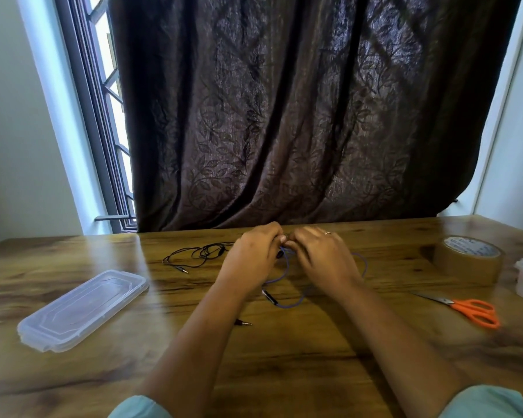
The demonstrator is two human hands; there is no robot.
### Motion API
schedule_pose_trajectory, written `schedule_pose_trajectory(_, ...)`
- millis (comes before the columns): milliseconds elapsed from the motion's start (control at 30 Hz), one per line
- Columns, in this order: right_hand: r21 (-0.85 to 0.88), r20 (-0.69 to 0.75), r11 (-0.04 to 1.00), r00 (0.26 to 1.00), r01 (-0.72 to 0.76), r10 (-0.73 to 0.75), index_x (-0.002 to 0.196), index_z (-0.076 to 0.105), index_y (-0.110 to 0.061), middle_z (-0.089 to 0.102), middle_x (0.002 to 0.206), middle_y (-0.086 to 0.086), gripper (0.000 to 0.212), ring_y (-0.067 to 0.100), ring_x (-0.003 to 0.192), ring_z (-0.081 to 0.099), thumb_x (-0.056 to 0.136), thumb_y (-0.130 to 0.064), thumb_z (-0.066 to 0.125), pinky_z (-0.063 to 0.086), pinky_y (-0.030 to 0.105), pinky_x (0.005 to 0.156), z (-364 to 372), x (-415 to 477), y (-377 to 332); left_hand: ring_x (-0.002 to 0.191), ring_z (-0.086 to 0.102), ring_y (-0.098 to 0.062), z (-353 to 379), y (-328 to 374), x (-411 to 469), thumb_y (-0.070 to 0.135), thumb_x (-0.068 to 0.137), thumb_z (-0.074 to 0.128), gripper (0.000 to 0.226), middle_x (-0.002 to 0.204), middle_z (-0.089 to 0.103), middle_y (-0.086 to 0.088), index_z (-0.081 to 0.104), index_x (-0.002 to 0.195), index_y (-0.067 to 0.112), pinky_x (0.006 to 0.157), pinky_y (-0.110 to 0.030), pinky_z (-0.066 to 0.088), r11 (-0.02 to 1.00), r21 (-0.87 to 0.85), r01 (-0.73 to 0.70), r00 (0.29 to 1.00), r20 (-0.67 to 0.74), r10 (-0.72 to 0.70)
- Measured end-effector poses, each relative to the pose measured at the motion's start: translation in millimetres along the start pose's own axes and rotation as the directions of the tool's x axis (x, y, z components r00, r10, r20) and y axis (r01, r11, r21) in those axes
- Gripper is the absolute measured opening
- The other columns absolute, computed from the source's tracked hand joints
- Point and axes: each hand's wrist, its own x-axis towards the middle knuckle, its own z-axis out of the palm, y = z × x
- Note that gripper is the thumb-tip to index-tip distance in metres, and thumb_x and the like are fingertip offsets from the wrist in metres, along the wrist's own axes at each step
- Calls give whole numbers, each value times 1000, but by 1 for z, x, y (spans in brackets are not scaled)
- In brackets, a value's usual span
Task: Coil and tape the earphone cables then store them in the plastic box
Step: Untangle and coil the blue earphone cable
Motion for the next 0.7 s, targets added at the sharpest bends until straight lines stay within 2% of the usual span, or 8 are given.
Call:
schedule_pose_trajectory(100, -6, -6, 999, 999, -35, 35, 86, 57, -20, 62, 81, -3, 37, 22, 73, 59, 97, -40, 29, 35, 31, 62, -4, 1, 2, 71, 56, -20, -4, -6, -3, 35, 101, 36, 23, 88, 58, 3, 52, 95, 20, 58, -38, 46, 994, 101, 48, 982, -189, -28)
schedule_pose_trajectory(200, 70, 46, 992, 994, -103, 100, 90, 57, -19, 57, 83, -6, 28, 21, 76, 57, 101, -32, 35, 34, 32, 65, -6, 1, 12, 67, 50, -12, -9, -11, -3, 26, 101, 36, 21, 79, 53, 4, 50, 88, 16, 55, -30, 39, 974, -98, 202, 894, -389, -225)
schedule_pose_trajectory(300, 167, 96, 972, 984, -164, 149, 88, 54, -22, 49, 81, -12, 19, 16, 75, 54, 101, -26, 40, 32, 30, 64, -4, 0, 20, 70, 47, -12, -11, -21, 0, 19, 101, 34, 22, 79, 51, 0, 46, 83, 17, 60, -26, 37, 862, -376, 340, 727, -476, -494)
schedule_pose_trajectory(367, 207, 143, 958, 975, -199, 171, 86, 52, -23, 49, 80, -11, 20, 11, 74, 50, 101, -27, 39, 33, 28, 63, -2, -1, 24, 73, 51, -14, -13, -22, 4, 19, 102, 31, 26, 84, 53, -4, 46, 80, 21, 64, -32, 42, 674, -671, 309, 611, -402, -681)
schedule_pose_trajectory(467, 257, 180, 938, 965, -231, 188, 81, 49, -22, 52, 79, -6, 23, 12, 73, 50, 101, -27, 39, 37, 30, 64, 6, -3, 26, 82, 59, -13, -20, -15, 7, 12, 102, 28, 23, 94, 55, -3, 45, 87, 15, 81, -31, 51, 163, -983, 84, 480, -103, -871)
schedule_pose_trajectory(533, 276, 192, 923, 956, -268, 220, 79, 51, -20, 56, 78, -3, 25, 14, 74, 52, 101, -26, 40, 41, 32, 67, 10, -5, 28, 85, 64, -20, -27, -12, 8, 13, 103, 28, 20, 98, 56, -6, 43, 90, 13, 88, -37, 52, -93, -991, -101, 483, 33, -875)
schedule_pose_trajectory(600, 316, 196, 896, 945, -314, 262, 79, 53, -17, 60, 76, 0, 26, 14, 72, 57, 101, -22, 40, 42, 26, 65, 11, -6, 29, 65, 59, -17, -32, -13, 7, 16, 103, 31, 22, 86, 53, -6, 43, 85, 14, 69, -32, 57, -239, -951, -196, 534, 101, -839)
schedule_pose_trajectory(700, 438, 189, 811, 921, -388, 339, 81, 54, -14, 62, 71, -2, 25, 10, 66, 62, 101, -16, 40, 44, 13, 60, 7, -5, 24, 38, 32, -7, -35, -17, 5, 17, 100, 34, 27, 65, 42, 1, 42, 75, 16, 38, -17, 33, -159, -987, -14, 677, 108, -728)
